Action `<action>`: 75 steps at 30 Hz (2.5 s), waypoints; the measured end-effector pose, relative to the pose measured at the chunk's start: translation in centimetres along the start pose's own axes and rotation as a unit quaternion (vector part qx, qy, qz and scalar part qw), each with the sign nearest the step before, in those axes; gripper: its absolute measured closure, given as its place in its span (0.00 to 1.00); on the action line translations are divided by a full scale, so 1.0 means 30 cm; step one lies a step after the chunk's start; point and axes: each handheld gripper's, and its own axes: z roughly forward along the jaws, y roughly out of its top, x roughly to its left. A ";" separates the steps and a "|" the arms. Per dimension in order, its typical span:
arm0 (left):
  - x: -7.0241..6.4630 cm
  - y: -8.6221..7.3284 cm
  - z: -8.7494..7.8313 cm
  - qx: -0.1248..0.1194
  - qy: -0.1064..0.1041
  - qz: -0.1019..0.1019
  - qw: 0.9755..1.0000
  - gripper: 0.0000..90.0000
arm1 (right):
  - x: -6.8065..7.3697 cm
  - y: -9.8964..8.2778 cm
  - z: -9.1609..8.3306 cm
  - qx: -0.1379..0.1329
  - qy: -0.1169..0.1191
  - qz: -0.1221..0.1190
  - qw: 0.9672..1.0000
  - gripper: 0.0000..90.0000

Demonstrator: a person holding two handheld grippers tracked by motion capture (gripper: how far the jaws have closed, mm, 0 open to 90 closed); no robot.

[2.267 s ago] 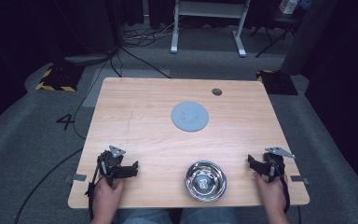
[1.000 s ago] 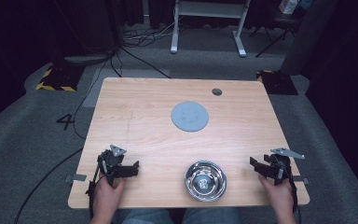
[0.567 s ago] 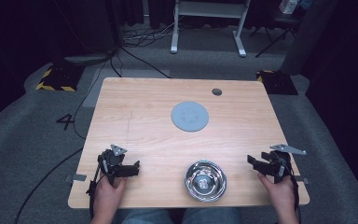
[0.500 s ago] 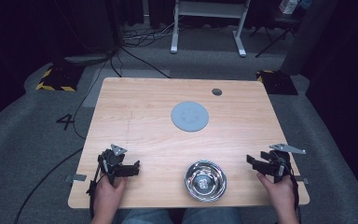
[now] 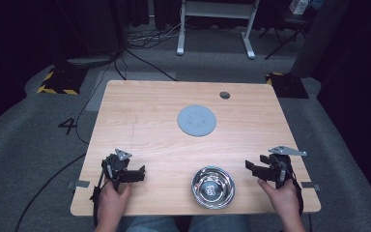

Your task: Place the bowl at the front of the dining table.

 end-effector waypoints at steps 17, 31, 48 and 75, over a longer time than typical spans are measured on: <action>0.000 0.000 0.000 0.000 0.000 0.000 1.000 0.00 | 0.163 0.024 0.056 0.036 0.002 -0.037 0.999 0.36; 0.000 0.000 0.000 0.000 0.000 0.000 1.000 0.00 | 0.196 -0.009 0.130 0.102 0.046 -0.016 0.994 0.48; 0.000 0.000 0.000 0.000 0.000 0.000 1.000 0.00 | 0.188 -0.042 0.203 0.160 0.105 -0.001 0.982 0.81; 0.000 0.000 0.000 0.000 0.000 0.000 1.000 0.00 | 0.203 0.025 0.127 0.098 0.065 -0.026 0.993 0.95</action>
